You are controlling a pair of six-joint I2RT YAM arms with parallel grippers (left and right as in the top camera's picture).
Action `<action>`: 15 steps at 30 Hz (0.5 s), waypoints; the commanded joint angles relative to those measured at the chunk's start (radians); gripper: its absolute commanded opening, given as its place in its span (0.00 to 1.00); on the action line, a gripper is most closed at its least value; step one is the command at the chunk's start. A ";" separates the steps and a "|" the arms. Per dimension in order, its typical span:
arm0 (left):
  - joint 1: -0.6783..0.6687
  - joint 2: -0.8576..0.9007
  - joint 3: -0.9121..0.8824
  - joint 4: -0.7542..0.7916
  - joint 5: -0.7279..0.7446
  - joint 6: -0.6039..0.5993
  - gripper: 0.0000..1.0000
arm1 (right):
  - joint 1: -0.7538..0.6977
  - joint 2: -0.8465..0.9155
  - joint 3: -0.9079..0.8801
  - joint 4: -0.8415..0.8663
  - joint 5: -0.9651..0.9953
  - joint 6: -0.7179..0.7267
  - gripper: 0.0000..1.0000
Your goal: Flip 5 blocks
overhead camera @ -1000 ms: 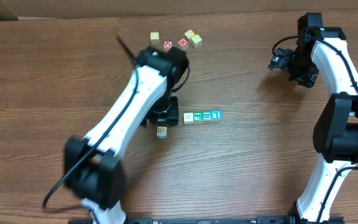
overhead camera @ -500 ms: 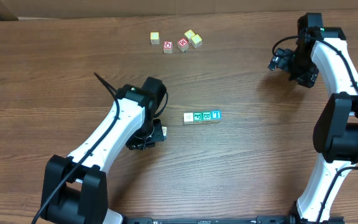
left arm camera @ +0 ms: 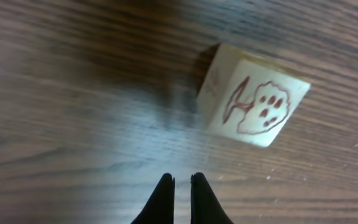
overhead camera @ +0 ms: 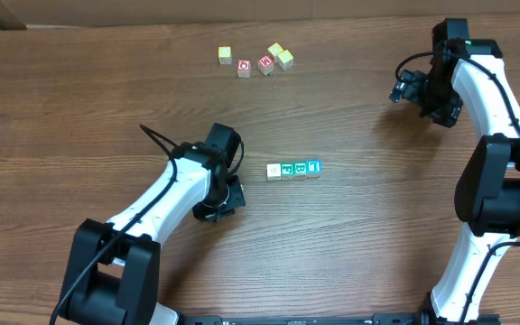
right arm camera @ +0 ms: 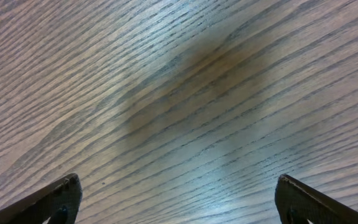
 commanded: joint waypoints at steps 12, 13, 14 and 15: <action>-0.014 0.001 -0.072 0.206 0.015 -0.051 0.04 | 0.000 -0.008 0.013 0.002 0.002 -0.006 1.00; -0.018 0.001 -0.072 0.214 0.024 -0.051 0.04 | 0.000 -0.008 0.013 0.002 0.002 -0.006 1.00; -0.021 0.001 -0.072 0.226 0.035 -0.051 0.04 | 0.000 -0.008 0.013 0.002 0.002 -0.006 1.00; -0.026 0.001 -0.072 0.237 0.038 -0.051 0.04 | 0.000 -0.008 0.013 0.002 0.002 -0.006 1.00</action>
